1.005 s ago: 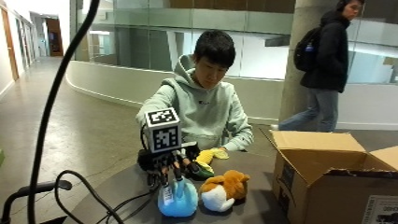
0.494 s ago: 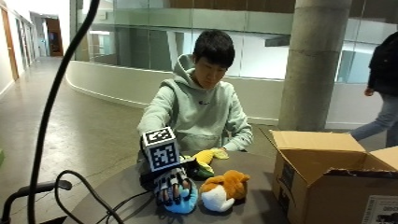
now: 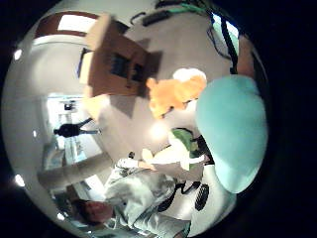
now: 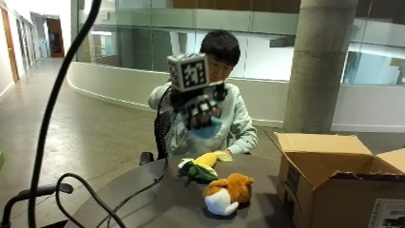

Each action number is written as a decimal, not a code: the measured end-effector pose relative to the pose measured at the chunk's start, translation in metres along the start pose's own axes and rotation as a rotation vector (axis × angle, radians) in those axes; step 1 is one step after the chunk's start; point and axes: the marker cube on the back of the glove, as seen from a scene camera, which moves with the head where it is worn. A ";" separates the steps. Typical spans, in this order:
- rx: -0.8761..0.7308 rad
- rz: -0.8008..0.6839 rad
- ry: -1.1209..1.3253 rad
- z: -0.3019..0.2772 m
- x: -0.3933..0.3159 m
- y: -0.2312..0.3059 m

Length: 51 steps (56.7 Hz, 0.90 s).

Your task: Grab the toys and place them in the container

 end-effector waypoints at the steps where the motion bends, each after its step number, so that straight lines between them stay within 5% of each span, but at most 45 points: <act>1: 0.005 -0.005 -0.012 -0.009 -0.009 0.001; 15: 0.316 -0.145 -0.099 -0.087 -0.161 -0.016; 28: 0.522 -0.250 -0.227 -0.066 -0.253 -0.086; 38: 0.441 -0.324 -0.202 -0.030 -0.297 -0.116; 51: 0.468 -0.345 -0.161 -0.056 -0.270 -0.096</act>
